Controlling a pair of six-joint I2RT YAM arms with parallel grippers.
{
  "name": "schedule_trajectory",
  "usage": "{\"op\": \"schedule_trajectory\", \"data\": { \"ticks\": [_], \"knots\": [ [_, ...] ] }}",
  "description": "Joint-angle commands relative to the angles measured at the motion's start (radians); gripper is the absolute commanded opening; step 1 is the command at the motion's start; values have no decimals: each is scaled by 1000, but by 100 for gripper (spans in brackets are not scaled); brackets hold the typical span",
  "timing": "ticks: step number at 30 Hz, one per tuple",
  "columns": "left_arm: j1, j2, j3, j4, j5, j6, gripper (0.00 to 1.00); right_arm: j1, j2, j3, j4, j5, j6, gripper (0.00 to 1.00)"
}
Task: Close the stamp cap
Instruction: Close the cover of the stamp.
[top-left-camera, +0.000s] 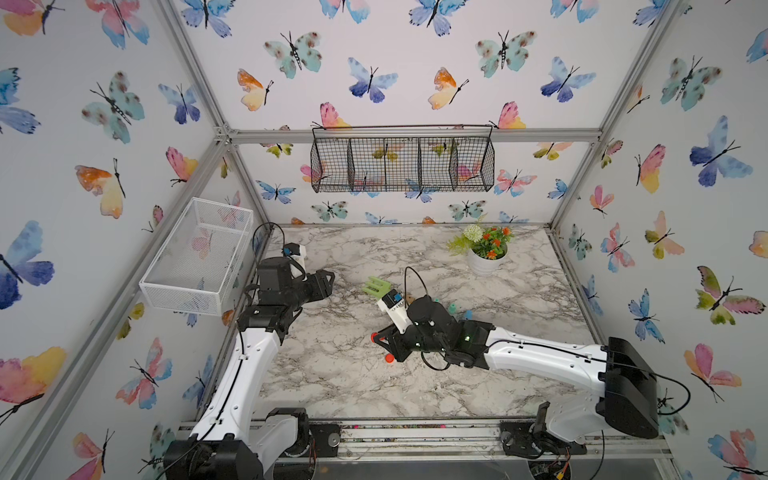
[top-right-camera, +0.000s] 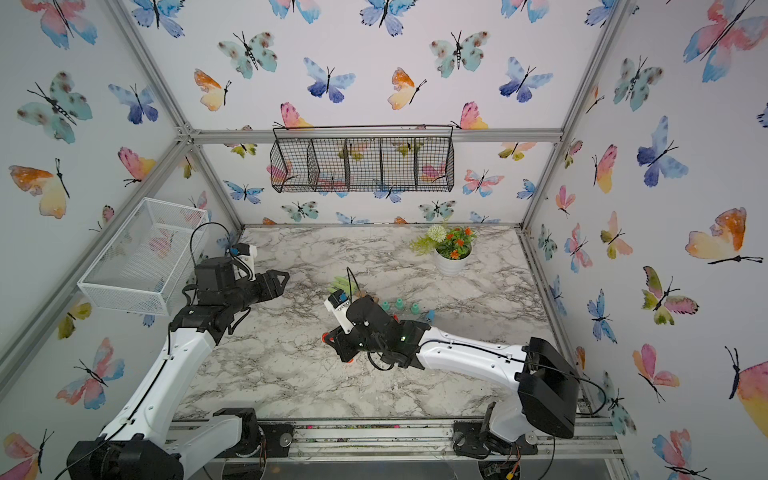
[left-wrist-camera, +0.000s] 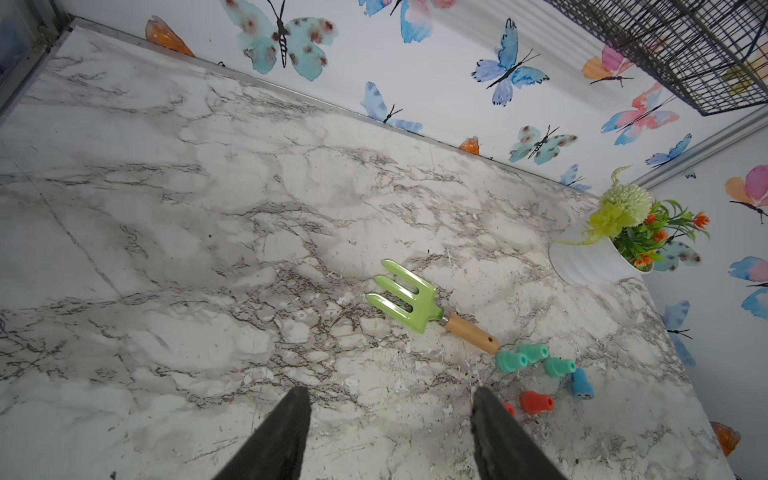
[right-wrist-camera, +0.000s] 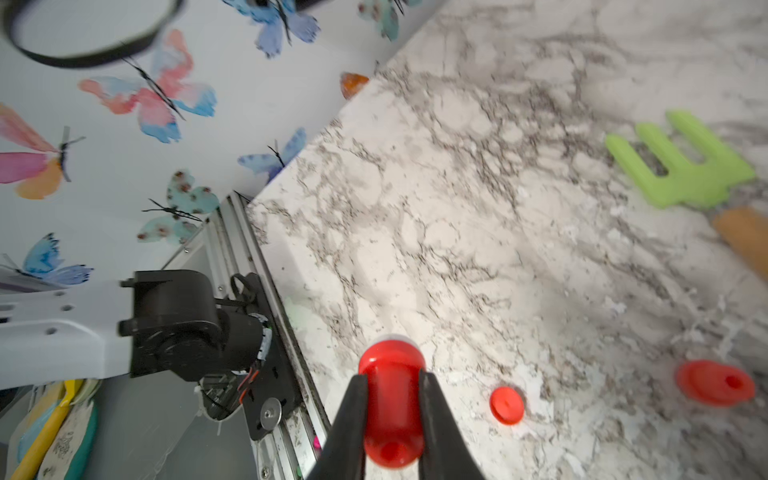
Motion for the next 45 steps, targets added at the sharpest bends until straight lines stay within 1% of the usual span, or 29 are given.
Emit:
{"op": "schedule_trajectory", "data": {
  "ticks": [1,5,6,8,14,23,29,37,45],
  "knots": [
    [5,0,-38,37,-40,25,64,10,59,53,-143,36,85,1],
    [5,5,-62,50,-62,19,64,13,127,76,-190,26,89,1],
    [6,5,-61,52,-61,19,64,37,140,81,-200,25,94,1],
    [7,5,-64,61,-61,11,64,42,170,95,-231,38,108,1],
    [18,11,-88,76,-34,-15,64,47,264,198,-356,103,99,1],
    [38,7,-93,76,-12,-21,65,45,357,308,-461,192,69,1],
    [64,14,-91,77,20,-26,65,43,405,327,-461,190,62,2],
    [87,21,-94,87,52,-33,64,31,415,310,-451,188,61,1],
    [94,20,-95,87,54,-35,64,21,418,283,-440,173,55,1]
  ]
}}
